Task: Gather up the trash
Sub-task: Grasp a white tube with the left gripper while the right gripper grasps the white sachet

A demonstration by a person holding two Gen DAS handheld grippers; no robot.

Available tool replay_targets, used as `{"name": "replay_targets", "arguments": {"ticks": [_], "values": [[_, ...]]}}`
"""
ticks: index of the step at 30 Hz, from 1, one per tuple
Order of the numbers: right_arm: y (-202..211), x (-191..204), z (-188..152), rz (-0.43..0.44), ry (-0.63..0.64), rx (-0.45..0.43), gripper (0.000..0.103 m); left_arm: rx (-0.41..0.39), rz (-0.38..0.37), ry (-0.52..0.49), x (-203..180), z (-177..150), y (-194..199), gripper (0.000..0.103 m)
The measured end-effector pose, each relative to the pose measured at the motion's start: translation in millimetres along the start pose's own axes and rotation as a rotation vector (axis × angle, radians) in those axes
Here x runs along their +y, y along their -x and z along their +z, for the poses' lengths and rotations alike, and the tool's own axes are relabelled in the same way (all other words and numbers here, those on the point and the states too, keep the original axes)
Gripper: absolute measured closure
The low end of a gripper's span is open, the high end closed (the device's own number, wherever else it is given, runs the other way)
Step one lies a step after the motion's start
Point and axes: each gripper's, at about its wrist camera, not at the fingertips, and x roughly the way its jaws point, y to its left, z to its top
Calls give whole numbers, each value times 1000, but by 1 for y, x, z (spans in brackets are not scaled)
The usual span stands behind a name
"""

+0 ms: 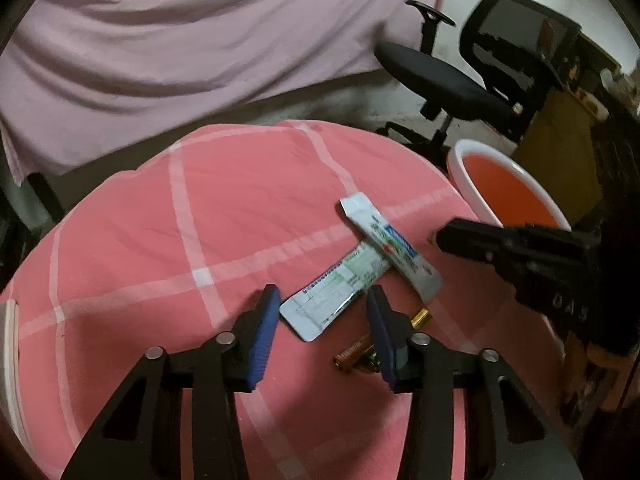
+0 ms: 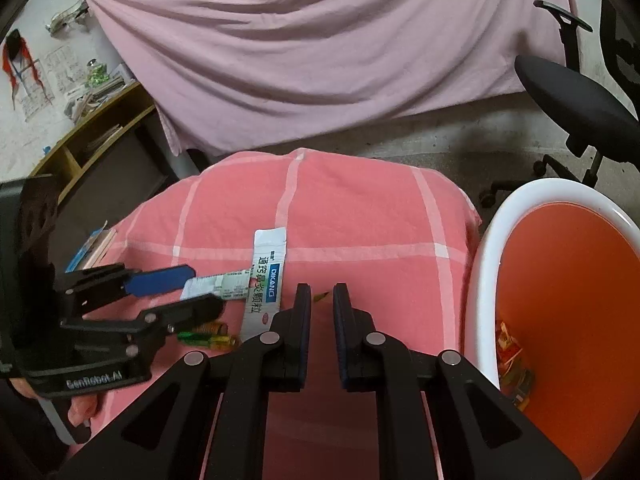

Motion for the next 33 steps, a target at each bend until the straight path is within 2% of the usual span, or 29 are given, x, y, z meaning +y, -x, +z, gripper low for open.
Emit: {"name": "replay_targets", "arguments": {"ticks": [8, 13, 14, 15, 16, 17, 23, 25, 27, 28, 29, 33], "values": [[-1, 0, -1, 2, 1, 12, 93, 17, 5, -48, -11, -4, -2, 84], [-2, 3, 0, 10, 23, 12, 92, 7, 17, -37, -13, -9, 1, 87], [-1, 4, -1, 15, 30, 8, 88, 5, 19, -28, -13, -10, 2, 87], [0, 8, -1, 17, 44, 4, 77, 2, 26, -18, -13, -12, 3, 87], [0, 9, -1, 17, 54, 1, 71, -1, 36, -8, -13, -13, 5, 87], [1, 12, -1, 19, 71, -1, 70, -3, 46, 2, -13, -15, 8, 87], [-11, 29, -3, 0, 145, 37, 70, -30, 116, 84, -7, -28, 24, 87], [-16, 33, -2, -8, 155, 50, 70, -34, 115, 109, -4, -31, 28, 87], [-18, 34, -2, -21, 161, 57, 74, -36, 109, 112, -3, -32, 30, 87], [-19, 35, -2, -25, 163, 58, 76, -39, 106, 113, -2, -32, 31, 87], [-19, 35, -2, -28, 166, 59, 83, -41, 102, 114, -1, -32, 31, 87], [-17, 35, -4, -19, 161, 54, 84, -47, 94, 115, 1, -33, 34, 85]]}}
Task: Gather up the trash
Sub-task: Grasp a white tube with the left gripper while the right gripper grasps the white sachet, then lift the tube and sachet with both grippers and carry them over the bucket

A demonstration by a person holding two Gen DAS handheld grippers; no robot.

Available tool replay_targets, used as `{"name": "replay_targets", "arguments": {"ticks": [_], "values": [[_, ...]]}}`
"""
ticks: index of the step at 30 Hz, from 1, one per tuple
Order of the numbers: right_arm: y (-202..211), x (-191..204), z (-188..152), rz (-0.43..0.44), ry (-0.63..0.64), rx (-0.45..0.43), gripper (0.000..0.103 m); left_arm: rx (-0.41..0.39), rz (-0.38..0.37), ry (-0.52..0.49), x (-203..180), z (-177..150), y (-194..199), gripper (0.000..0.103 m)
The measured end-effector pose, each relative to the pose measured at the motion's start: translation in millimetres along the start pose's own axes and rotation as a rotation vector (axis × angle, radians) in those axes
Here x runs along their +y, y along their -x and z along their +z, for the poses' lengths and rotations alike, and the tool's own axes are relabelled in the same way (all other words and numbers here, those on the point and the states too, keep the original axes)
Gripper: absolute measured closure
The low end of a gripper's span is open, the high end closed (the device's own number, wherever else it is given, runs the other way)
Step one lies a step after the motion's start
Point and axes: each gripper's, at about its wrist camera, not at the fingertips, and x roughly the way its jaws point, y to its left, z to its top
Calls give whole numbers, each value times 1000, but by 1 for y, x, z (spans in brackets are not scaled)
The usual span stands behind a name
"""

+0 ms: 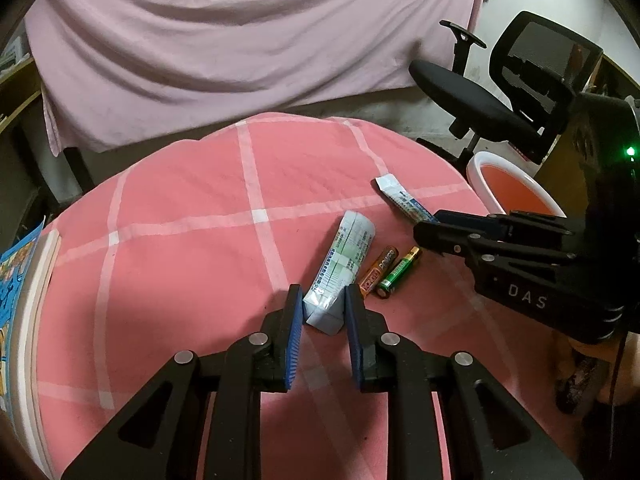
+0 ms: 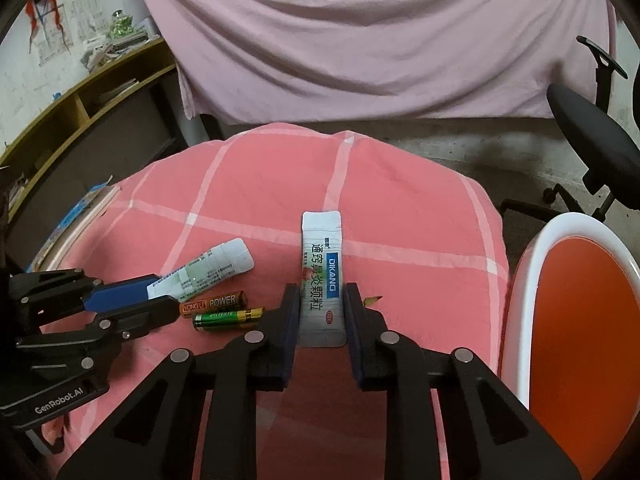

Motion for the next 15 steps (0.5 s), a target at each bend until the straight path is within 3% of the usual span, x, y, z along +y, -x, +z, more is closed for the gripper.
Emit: {"name": "replay_targets", "arguments": {"ticks": [10, 15], "values": [[7, 0, -1, 4, -8, -28, 84, 17, 82, -120, -15, 1, -12, 83], [12, -2, -2, 5, -16, -57, 84, 9, 74, -117, -13, -1, -14, 86]]}}
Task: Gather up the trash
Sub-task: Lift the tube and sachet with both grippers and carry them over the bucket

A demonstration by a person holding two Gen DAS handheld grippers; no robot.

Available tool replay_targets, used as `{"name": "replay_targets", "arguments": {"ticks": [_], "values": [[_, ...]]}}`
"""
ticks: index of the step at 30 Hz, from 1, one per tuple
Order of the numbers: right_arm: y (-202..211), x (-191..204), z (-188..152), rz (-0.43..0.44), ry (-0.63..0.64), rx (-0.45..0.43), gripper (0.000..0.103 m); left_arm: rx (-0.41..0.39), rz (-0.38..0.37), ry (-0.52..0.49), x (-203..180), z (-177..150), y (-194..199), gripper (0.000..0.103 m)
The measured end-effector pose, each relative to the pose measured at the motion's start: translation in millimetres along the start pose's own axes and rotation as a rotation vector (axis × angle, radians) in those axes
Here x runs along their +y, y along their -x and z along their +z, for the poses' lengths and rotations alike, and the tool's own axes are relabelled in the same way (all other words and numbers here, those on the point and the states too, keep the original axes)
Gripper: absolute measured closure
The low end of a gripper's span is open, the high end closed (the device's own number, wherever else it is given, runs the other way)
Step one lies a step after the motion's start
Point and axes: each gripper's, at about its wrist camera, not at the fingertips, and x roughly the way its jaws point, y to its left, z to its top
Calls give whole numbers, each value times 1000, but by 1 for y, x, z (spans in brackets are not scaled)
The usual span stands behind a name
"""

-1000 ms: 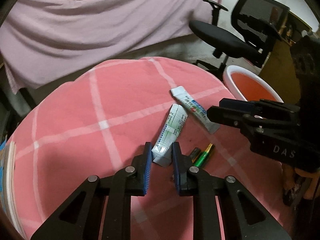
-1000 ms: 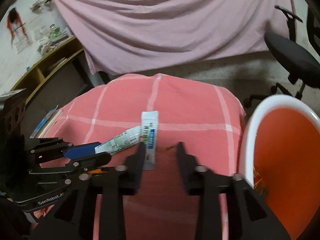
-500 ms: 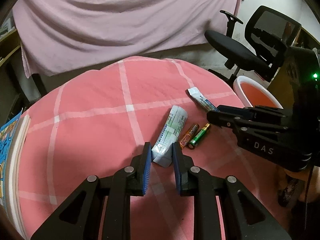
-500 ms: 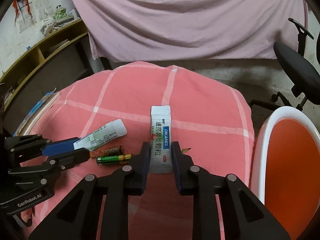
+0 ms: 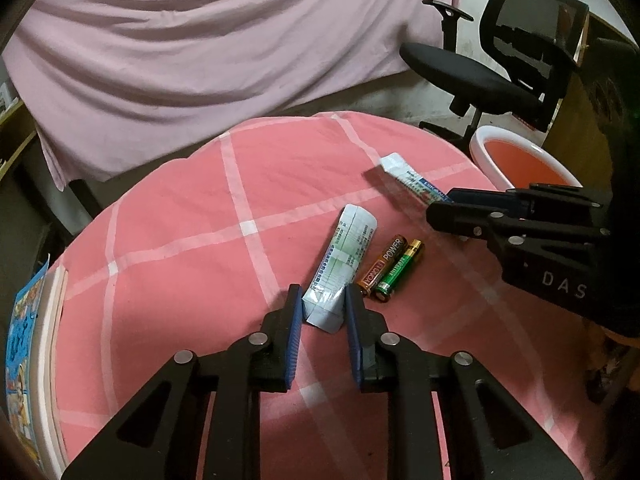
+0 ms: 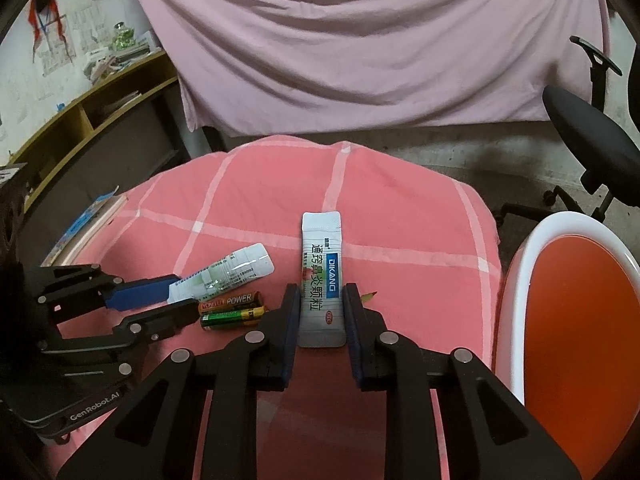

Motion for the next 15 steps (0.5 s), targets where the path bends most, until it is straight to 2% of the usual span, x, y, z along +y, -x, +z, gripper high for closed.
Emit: {"name": "replay_targets", "arguments": {"ticks": [4, 7, 11, 15], "values": [[14, 5, -2, 16, 25, -72, 84, -26, 0, 50, 4, -4, 6, 87], [25, 12, -5, 11, 62, -135, 84, -86, 9, 104, 8, -8, 20, 87], [40, 19, -8, -3, 98, -222, 84, -212, 23, 183, 12, -17, 45, 87], [59, 23, -14, -10, 123, -340, 84, -386, 46, 212, 6, -31, 78, 87]]}}
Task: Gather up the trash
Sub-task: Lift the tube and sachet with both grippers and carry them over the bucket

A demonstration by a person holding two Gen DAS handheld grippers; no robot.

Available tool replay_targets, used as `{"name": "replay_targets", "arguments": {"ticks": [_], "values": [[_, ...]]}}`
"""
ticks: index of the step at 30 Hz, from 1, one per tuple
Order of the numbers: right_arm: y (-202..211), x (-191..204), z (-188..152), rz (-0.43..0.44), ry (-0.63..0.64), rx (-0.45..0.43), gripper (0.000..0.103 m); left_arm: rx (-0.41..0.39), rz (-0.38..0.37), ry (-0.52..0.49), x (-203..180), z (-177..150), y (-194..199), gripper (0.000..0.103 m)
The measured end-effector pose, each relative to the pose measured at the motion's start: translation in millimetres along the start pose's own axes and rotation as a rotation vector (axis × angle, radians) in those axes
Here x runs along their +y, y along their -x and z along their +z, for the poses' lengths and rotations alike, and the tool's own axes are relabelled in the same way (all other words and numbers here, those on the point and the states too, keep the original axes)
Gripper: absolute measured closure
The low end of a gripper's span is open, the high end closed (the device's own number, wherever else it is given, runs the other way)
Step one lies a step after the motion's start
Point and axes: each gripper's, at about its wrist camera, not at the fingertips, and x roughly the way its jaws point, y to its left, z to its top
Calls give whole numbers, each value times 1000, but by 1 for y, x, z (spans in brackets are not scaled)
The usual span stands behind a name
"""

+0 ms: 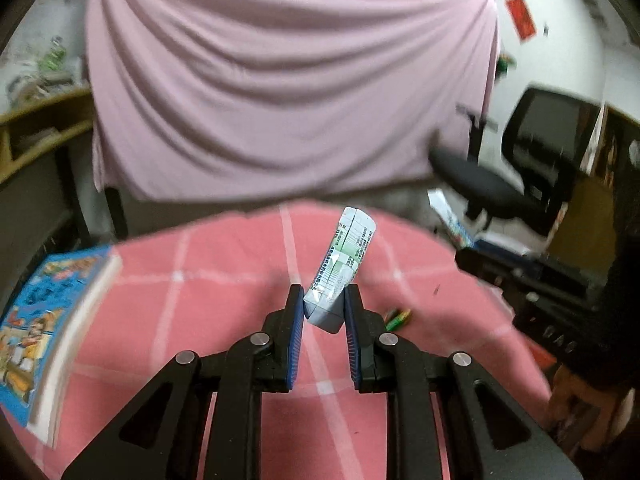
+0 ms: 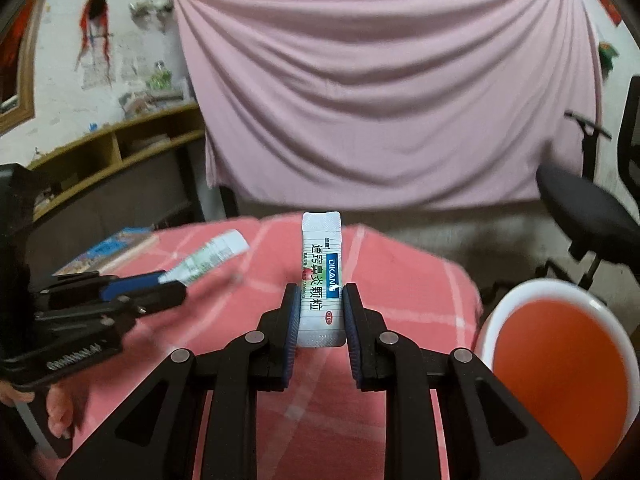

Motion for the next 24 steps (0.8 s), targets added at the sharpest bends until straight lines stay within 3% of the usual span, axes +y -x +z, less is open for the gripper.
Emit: {"name": "replay_targets", "arguments": {"ticks": [4, 7, 11, 16, 24], "values": [[28, 2, -2, -7, 17, -150, 84, -137, 10, 9, -11, 1, 23, 87], [53, 1, -6, -32, 12, -286, 84, -193, 1, 33, -18, 1, 31, 87], [74, -2, -8, -82, 17, -375, 84, -253, -21, 43, -28, 7, 40, 87], [94, -21, -8, -143, -11, -437, 84, -287, -59, -13, -58, 19, 49, 86], [123, -75, -14, -198, -176, -416, 84, -253, -135, -106, -116, 31, 31, 86]]}}
